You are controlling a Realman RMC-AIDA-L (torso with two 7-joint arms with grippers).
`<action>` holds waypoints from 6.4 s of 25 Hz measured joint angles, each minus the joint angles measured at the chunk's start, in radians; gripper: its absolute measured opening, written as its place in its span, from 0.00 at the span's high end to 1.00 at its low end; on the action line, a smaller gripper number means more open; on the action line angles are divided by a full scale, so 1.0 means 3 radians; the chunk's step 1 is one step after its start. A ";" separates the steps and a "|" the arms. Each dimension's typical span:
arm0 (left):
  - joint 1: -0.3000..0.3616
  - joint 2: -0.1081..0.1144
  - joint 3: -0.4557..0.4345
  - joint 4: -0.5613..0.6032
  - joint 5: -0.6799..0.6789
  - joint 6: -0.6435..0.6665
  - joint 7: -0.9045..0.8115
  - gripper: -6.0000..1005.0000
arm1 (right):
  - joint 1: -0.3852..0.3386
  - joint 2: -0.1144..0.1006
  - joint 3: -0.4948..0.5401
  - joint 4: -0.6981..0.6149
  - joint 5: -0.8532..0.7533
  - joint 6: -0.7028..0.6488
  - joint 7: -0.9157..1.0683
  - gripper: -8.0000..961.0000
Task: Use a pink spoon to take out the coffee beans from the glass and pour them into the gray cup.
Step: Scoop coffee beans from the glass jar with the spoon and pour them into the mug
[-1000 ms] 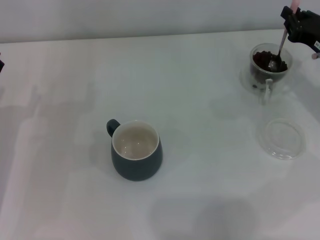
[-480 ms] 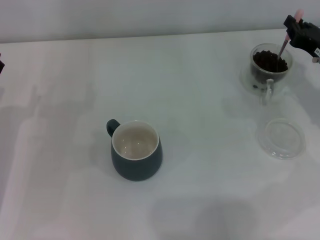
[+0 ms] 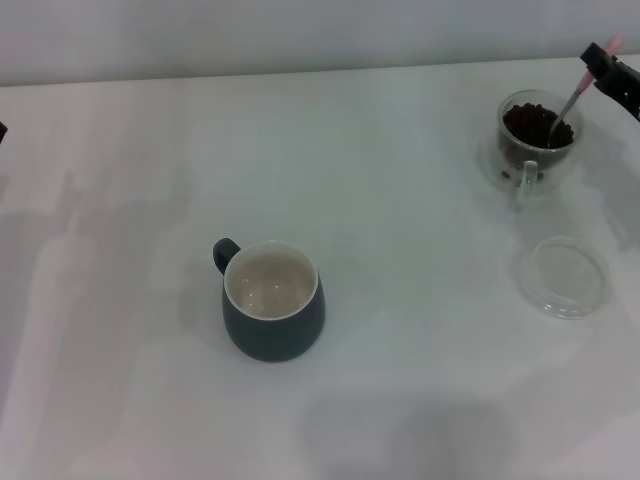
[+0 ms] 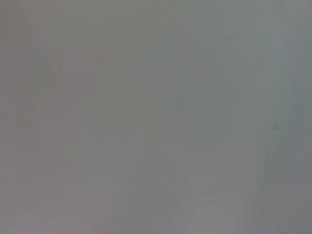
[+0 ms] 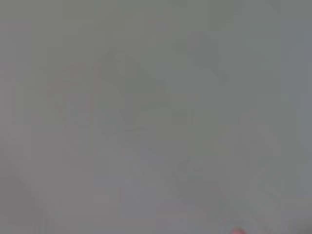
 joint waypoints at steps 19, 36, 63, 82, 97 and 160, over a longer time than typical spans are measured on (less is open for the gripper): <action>0.0009 0.0007 -0.0043 0.0020 -0.0005 -0.0103 -0.0001 0.11 | -0.0002 -0.0005 0.0000 -0.0004 0.0266 -0.0292 0.0960 0.84; 0.0020 0.0007 -0.0087 0.0025 -0.0005 -0.0137 0.0000 0.11 | -0.0003 -0.0016 0.0002 0.0004 0.0413 -0.0357 0.1517 0.83; 0.0009 0.0006 -0.0087 0.0023 -0.0039 -0.0183 0.0000 0.11 | -0.0004 -0.0176 -0.0719 -0.0320 0.0394 -0.0095 0.2605 0.81; -0.0012 -0.0002 -0.0087 0.0025 -0.0041 -0.0147 -0.0001 0.11 | -0.0049 -0.0049 -0.1457 -0.0378 0.0348 0.0518 0.2913 0.80; 0.0020 -0.0020 -0.0074 0.0024 -0.0041 -0.0142 -0.0009 0.11 | 0.0133 0.0027 -0.2305 -0.0498 0.0361 0.0546 0.3043 0.78; 0.0050 -0.0014 -0.0079 0.0025 -0.0041 -0.0142 -0.0021 0.11 | -0.0027 0.0047 -0.4328 -0.1438 0.1527 0.0342 0.1017 0.73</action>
